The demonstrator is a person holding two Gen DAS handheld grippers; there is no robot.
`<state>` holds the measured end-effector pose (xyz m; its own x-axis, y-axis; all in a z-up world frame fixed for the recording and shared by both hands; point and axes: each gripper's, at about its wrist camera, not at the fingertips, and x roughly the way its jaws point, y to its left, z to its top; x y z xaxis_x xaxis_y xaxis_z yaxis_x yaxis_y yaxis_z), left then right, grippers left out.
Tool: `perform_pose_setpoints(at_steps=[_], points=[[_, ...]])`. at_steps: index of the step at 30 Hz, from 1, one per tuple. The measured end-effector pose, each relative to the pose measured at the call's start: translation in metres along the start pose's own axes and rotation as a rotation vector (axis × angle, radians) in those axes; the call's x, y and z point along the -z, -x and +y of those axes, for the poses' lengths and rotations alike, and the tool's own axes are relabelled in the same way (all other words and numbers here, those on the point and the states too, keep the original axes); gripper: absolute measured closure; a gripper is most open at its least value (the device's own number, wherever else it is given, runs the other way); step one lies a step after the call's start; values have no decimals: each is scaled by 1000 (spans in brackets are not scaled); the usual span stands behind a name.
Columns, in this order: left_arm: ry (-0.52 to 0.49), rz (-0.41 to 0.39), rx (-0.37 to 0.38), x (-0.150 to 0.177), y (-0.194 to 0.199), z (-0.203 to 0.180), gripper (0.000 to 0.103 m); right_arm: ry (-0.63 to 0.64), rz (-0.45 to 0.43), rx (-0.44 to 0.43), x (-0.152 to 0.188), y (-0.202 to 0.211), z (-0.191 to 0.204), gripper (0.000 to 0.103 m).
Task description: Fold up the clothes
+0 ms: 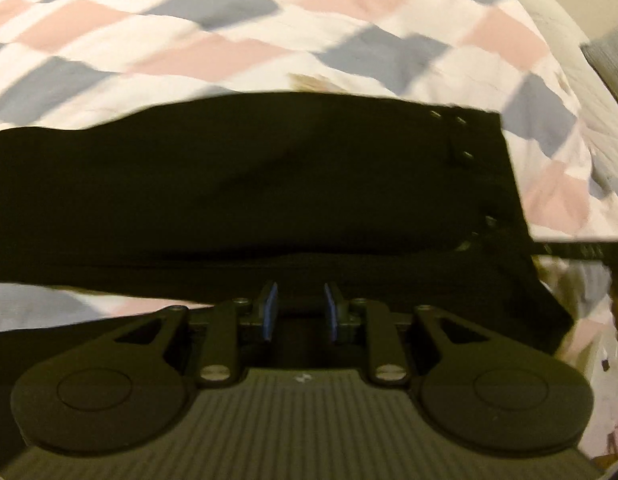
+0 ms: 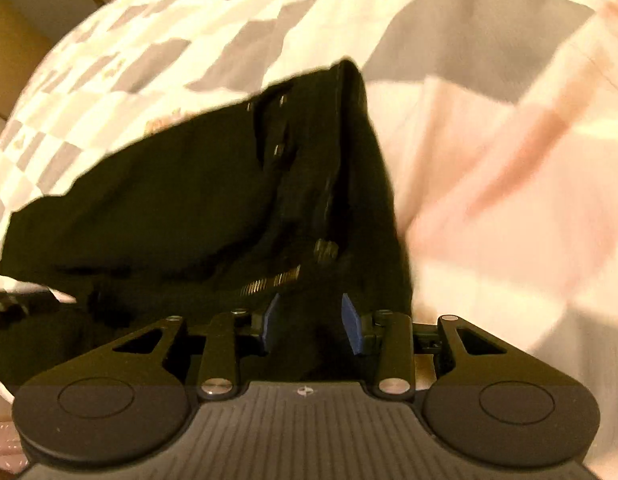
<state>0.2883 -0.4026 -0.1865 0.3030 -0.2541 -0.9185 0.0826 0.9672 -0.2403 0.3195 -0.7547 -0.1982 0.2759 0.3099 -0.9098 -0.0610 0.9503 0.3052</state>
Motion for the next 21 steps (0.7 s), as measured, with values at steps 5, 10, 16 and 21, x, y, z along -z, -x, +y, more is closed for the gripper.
perform_pose_setpoints(at_steps=[5, 10, 16, 21], points=[[-5, 33, -24, -3, -15, -28, 82, 104, 6, -71, -26, -32, -10, 64], [34, 53, -77, -3, -18, -26, 82, 249, 41, -85, -34, -49, -6, 82], [42, 59, -99, -3, -19, -27, 82, 288, 44, -72, -37, -16, -6, 94], [35, 64, -107, -5, -20, -33, 82, 117, 84, -58, -32, -57, -31, 87]])
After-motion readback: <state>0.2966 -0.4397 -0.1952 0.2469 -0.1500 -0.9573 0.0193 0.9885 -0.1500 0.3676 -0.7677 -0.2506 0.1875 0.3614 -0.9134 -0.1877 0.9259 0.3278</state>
